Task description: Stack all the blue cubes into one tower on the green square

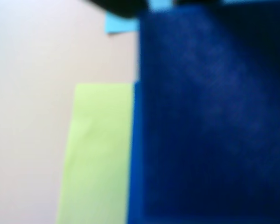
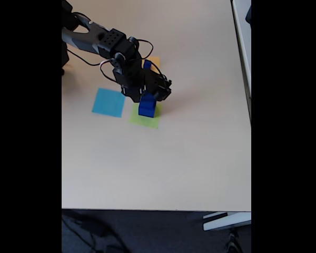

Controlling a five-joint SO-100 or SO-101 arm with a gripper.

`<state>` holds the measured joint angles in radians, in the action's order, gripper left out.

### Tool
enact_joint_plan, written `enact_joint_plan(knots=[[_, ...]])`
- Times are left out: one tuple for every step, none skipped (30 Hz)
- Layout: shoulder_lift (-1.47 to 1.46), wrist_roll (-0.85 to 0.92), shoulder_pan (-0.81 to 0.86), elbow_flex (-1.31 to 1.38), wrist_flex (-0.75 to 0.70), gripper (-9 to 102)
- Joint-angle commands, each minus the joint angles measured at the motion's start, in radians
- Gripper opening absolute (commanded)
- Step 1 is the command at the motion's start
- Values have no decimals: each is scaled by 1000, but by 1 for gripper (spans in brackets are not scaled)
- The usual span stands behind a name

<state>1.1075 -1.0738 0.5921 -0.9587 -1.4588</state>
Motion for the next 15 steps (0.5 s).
enact_joint_plan(knots=[[54,-14,-14,-6,2,0],[60,-15,-15,-18,5,0],[67,-17,-17,-29,5,0],[74,-17,-17,-37,6,0],[80,-17,-17,-48,6,0],[84,-18,-17,-57,8,0],[86,-18,-17,-60,8,0],[87,-20,-17,-61,8,0],[89,-20,-17,-61,9,0],[89,-20,-18,-61,11,0],[91,-20,-18,-61,11,0],[92,-21,-18,-61,11,0],[94,-21,-18,-61,11,0],[94,-23,-18,-61,11,0],[94,-23,-18,-60,14,0]])
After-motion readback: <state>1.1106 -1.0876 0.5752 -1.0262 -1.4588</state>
